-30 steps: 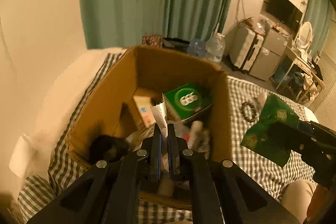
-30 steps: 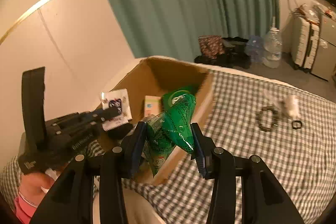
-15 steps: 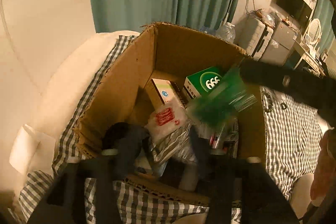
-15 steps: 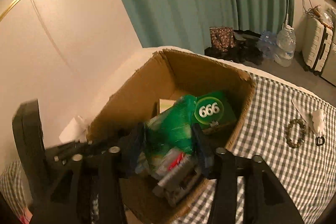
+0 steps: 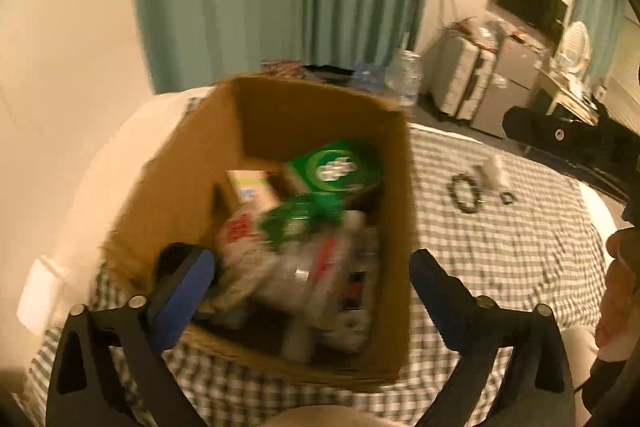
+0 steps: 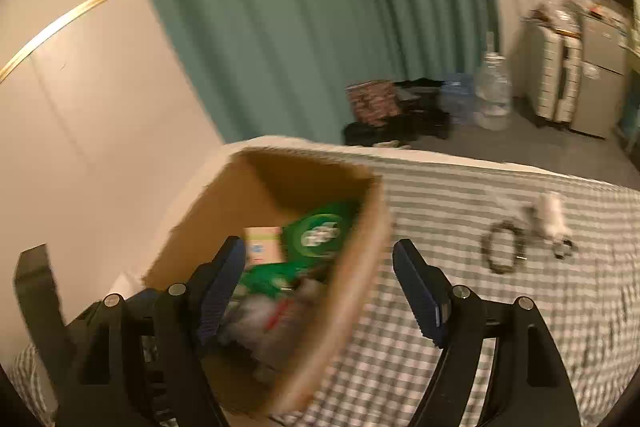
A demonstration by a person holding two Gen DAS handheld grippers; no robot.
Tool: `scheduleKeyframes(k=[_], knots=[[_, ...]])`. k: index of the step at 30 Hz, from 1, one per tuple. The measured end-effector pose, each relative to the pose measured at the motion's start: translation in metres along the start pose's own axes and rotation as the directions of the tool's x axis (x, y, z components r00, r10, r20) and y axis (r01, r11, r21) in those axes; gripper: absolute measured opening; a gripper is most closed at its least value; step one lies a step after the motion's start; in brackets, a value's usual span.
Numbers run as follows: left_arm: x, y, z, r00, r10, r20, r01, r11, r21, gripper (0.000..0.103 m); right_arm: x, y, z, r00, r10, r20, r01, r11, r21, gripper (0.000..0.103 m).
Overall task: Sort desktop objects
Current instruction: 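Move both open tools back over the bed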
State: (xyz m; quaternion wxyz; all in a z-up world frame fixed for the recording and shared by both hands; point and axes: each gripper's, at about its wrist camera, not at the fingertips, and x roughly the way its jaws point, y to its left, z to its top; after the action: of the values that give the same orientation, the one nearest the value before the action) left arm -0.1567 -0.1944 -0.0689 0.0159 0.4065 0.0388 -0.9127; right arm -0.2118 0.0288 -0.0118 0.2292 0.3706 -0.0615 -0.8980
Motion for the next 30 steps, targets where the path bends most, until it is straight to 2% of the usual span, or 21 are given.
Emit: scheduleKeyframes(k=[2, 5, 10, 14, 18, 21, 25, 30], knots=[[0.000, -0.025, -0.001, 1.000, -0.028, 0.008, 0.028, 0.999, 0.033, 0.103, -0.014, -0.028, -0.003, 0.998, -0.055, 0.012, 0.055, 0.998, 0.035, 0.087], [0.005, -0.067, -0.006, 0.998, -0.065, 0.014, 0.064, 0.994, 0.084, 0.103, -0.033, -0.070, -0.012, 0.989, -0.144, 0.026, 0.142, 0.986, 0.082, 0.090], [0.028, -0.130, -0.017, 0.993, -0.120, -0.018, 0.121, 0.984, 0.132, 0.103, -0.052, -0.146, -0.036, 0.961, -0.276, 0.027, 0.270, 0.952, 0.144, 0.090], [0.061, -0.169, -0.023, 0.990, -0.133, -0.057, 0.140, 0.978, 0.154, 0.103, -0.049, -0.190, -0.057, 0.939, -0.344, 0.008, 0.339, 0.929, 0.146, 0.090], [0.099, -0.198, -0.024, 0.990, -0.117, -0.083, 0.130, 0.976, 0.176, 0.103, -0.029, -0.222, -0.074, 0.933, -0.361, -0.009, 0.358, 0.922, 0.147, 0.090], [0.128, -0.212, -0.023, 0.991, -0.101, -0.092, 0.116, 0.976, 0.186, 0.103, -0.007, -0.244, -0.078, 0.938, -0.344, -0.028, 0.345, 0.928, 0.144, 0.090], [0.173, -0.222, -0.017, 0.992, -0.074, -0.104, 0.091, 0.980, 0.177, 0.103, 0.021, -0.263, -0.070, 0.948, -0.316, -0.029, 0.317, 0.937, 0.145, 0.090], [0.224, -0.229, -0.006, 0.985, -0.104, -0.136, 0.120, 0.986, 0.118, 0.103, 0.064, -0.275, -0.052, 0.955, -0.293, -0.046, 0.297, 0.948, 0.113, 0.090]])
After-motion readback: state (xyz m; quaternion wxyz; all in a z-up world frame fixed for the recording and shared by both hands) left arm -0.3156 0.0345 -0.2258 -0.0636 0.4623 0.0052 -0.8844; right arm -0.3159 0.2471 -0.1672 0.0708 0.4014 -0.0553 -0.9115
